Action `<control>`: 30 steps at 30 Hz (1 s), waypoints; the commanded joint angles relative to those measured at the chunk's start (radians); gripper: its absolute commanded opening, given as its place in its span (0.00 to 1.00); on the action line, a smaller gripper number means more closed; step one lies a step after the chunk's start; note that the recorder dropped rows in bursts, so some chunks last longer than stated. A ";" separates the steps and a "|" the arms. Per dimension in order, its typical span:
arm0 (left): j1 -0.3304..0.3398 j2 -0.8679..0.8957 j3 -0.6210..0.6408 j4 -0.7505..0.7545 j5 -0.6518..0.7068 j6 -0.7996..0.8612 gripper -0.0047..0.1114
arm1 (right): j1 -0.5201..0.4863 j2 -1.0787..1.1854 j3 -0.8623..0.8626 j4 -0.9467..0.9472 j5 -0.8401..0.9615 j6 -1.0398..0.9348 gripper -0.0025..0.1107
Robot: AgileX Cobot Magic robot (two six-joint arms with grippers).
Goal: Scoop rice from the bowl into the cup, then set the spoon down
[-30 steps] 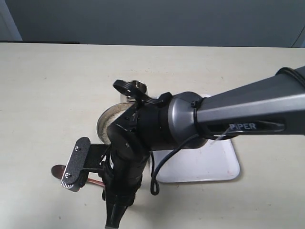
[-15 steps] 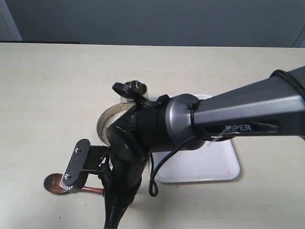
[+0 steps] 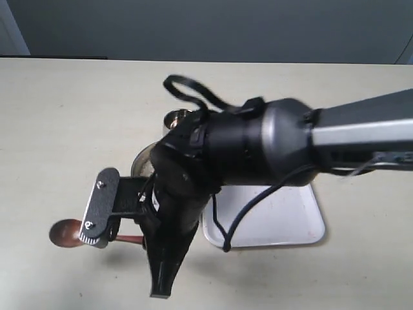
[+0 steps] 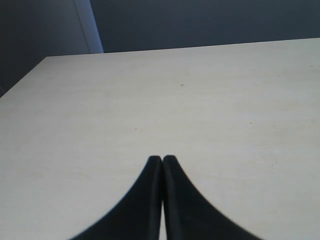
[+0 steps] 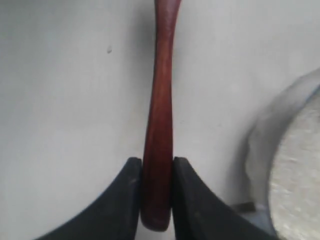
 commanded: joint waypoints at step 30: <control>-0.002 0.001 -0.008 0.001 -0.013 -0.006 0.04 | -0.001 0.046 -0.081 -1.015 0.497 0.274 0.02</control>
